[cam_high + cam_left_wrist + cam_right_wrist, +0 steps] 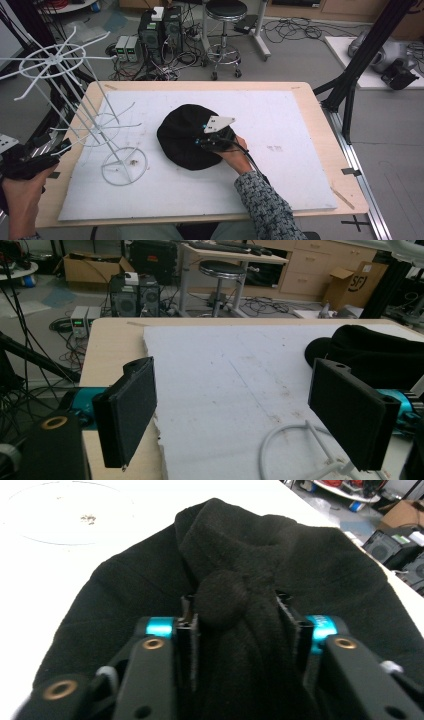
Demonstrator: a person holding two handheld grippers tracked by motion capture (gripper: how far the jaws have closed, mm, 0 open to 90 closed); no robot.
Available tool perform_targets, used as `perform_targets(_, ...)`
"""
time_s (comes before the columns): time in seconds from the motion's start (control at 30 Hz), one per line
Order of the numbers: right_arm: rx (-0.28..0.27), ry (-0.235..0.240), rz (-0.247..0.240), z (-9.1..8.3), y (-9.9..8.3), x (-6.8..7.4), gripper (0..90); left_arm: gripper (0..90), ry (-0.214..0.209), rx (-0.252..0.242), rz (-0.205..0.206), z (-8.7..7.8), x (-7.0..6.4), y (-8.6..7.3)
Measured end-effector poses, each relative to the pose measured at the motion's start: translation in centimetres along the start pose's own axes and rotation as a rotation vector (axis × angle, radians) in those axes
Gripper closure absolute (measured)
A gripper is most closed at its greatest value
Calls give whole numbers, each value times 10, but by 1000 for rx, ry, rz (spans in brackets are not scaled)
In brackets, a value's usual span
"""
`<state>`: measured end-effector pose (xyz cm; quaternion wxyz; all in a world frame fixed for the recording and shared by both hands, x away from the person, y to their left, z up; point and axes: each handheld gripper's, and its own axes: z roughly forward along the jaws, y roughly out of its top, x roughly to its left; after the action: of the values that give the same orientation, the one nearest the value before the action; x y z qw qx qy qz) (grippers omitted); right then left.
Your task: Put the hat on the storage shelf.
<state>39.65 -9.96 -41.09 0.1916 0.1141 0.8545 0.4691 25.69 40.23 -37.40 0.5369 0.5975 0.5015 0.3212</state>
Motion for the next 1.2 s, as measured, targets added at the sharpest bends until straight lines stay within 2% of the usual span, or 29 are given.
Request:
perform_targets(0.13,-20,-18,-3,-2,2,0,691,198,2,-5,-1,-2,1,1)
perform_targets(0.47,-62,-68,-20,-7,9,1,728,198,5,-14,-9,-3,2,1)
perform_targets(0.53,-75,-78,2,-10,13,-1,739,198,6,-14,-9,-4,2,1)
perform_targets(0.77,-110,-111,7,-15,18,-4,748,197,9,-17,-13,-5,3,1)
perform_targets(0.8,-120,-130,-4,-17,20,-4,751,198,9,-18,-13,-6,4,1)
perform_targets(1.07,-183,-179,32,-29,24,-9,760,197,7,-18,-16,-6,4,1)
perform_targets(1.2,-211,-191,33,-36,27,-13,764,198,4,-16,-18,-6,4,1)
